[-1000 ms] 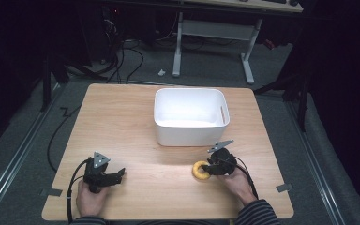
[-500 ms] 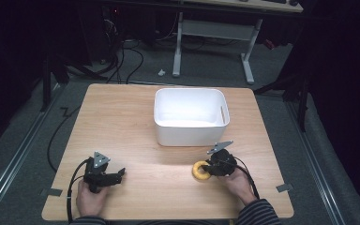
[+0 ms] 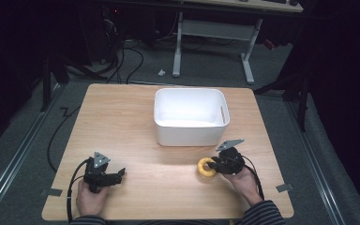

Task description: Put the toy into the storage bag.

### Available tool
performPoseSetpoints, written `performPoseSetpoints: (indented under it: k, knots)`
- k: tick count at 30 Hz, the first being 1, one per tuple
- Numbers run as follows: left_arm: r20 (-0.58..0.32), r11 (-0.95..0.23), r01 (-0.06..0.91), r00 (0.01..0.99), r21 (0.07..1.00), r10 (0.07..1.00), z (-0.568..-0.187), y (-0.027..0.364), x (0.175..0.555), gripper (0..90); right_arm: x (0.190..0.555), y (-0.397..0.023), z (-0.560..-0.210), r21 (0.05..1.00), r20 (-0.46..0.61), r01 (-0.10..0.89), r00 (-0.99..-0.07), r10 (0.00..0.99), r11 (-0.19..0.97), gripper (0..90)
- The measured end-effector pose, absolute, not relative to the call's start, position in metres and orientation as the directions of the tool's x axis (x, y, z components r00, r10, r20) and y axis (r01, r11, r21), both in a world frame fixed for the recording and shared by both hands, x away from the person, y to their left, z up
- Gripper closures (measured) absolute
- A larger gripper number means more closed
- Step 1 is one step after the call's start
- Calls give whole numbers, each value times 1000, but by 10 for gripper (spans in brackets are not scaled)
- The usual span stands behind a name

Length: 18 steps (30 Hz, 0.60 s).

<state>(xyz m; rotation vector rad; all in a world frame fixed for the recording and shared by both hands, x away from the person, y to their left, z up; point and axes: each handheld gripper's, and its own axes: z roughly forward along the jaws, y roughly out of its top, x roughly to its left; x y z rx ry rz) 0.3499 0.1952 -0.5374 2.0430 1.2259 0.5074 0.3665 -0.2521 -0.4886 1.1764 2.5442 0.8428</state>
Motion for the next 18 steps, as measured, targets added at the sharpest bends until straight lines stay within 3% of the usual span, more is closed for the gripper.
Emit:
performPoseSetpoints:
  k: [18]
  knots:
    - [-19, -315, 607, 478, 729, 878, -537, 195, 350, 149, 361, -269, -474, 619, 61, 642, -613, 788, 452, 683]
